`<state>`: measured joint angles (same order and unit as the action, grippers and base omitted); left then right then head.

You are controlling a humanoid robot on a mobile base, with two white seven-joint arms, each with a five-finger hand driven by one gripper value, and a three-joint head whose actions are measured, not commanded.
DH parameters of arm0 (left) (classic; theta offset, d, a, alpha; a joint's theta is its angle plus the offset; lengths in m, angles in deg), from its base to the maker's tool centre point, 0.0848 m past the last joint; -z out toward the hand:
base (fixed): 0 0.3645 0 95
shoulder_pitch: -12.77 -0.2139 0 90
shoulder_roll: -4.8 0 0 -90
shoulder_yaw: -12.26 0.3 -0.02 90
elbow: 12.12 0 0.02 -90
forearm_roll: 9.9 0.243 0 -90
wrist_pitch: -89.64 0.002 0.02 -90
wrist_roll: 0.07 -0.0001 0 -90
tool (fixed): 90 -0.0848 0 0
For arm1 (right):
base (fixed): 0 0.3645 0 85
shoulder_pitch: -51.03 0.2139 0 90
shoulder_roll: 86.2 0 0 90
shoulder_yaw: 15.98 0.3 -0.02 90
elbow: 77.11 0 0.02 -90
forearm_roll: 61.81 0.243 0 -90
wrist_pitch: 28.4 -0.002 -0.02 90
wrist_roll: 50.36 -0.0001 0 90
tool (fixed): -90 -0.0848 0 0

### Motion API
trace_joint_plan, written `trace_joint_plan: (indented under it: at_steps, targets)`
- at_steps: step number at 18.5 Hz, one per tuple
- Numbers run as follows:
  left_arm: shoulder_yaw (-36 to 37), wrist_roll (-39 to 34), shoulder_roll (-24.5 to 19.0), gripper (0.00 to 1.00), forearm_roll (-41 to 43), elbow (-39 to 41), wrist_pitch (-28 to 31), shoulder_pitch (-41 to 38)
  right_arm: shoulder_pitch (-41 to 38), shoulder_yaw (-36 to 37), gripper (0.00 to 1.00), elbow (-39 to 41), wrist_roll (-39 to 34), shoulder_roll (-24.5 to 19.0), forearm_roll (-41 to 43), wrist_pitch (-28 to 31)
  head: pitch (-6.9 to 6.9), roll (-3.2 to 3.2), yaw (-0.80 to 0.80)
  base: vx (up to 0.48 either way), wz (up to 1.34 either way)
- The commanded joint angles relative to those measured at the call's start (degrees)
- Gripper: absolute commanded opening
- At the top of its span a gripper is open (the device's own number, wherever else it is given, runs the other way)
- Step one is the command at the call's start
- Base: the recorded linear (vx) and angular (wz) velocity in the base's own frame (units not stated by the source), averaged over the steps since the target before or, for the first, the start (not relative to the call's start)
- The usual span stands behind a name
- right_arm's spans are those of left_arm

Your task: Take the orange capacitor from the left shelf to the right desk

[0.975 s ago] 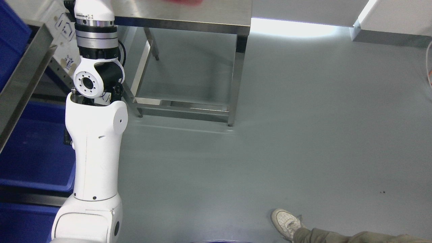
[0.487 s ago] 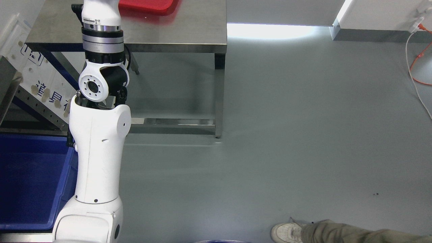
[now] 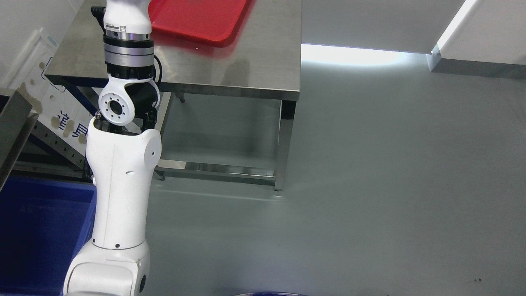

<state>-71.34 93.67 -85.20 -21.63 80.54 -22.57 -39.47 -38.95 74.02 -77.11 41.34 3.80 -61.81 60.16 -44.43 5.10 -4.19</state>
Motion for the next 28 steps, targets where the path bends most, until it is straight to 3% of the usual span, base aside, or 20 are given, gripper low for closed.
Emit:
trace_joint_plan:
  at_steps: [1,14,28]
  targets:
    - [0.54,-0.05,-1.0,0.02,-0.49,-0.2,-0.12,-0.06,-1.16,0.7,1.0,1.0,-0.03,1.0,-0.26,0.04,0.0,0.0,0.0,0.274,0.21]
    - [0.54,-0.05,-1.0,0.02,-0.58,-0.12,-0.38,-0.59,-1.16,0.7,1.0,1.0,-0.03,1.0,-0.26,0.04,0.0,0.0,0.0,0.205,-0.01]
    - [0.54,-0.05,-1.0,0.02,-0.58,-0.12,-0.3,-0.59,-1.16,0.7,1.0,1.0,-0.03,1.0,-0.26,0.04,0.0,0.0,0.0,0.051,-0.01]
